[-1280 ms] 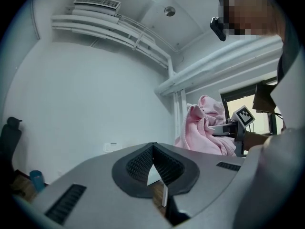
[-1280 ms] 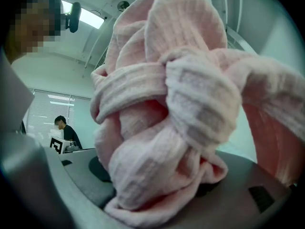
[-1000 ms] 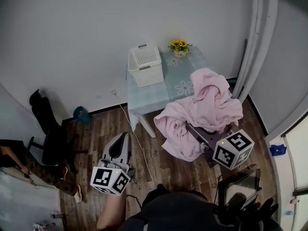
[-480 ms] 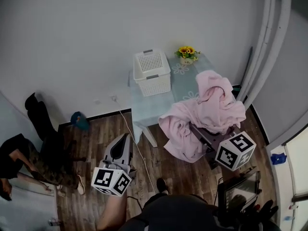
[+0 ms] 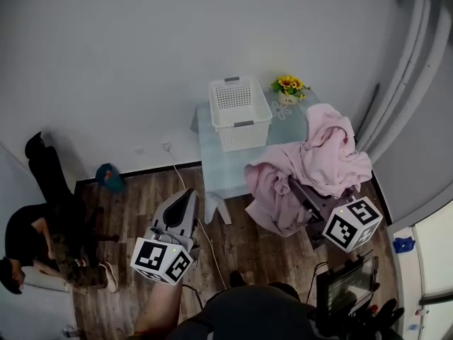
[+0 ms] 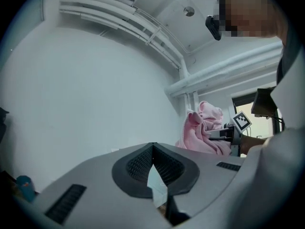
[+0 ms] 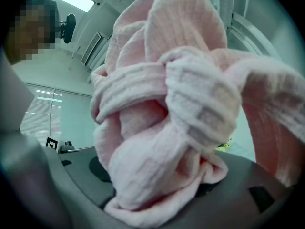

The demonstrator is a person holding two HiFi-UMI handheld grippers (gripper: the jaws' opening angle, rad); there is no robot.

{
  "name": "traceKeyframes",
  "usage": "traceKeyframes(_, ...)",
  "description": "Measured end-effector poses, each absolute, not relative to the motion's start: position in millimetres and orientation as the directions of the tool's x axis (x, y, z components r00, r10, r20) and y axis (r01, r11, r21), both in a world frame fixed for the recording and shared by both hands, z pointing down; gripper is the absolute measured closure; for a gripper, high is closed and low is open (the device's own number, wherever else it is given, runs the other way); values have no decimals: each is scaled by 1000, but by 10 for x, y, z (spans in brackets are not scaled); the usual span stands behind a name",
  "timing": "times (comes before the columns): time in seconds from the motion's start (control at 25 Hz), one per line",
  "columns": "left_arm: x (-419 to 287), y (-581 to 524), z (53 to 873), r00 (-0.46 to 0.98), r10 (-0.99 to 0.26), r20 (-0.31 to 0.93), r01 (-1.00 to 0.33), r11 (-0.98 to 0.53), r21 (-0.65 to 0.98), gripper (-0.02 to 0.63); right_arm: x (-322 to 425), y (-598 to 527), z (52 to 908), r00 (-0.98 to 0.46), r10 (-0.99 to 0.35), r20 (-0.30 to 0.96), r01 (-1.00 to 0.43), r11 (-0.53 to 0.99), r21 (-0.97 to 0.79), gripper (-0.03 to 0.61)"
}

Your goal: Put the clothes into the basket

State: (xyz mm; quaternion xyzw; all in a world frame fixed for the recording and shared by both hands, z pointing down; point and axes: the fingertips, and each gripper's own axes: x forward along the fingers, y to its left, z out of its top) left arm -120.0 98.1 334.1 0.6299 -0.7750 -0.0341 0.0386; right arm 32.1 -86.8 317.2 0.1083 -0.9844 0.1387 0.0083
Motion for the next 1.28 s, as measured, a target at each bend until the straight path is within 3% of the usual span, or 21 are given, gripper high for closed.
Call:
traceKeyframes(0.84,-1178,880,3494,-212,-973,-90,-975,204,92,611,281,-819,3054,-985,-164,-45,-153,970,-191,247)
traceKeyframes(1.08,-1410,497,3441,-248,-961,-122,-968,241,70,611,16,-1194,2957,-991,-114,-70,-103,984,-145,248)
traceKeyframes(1.28,-1916,-304,3277,-275,-960,-60,-960,271,69,611,-575,-2059,2889,-996,-89,-20,-84,976,-199,247)
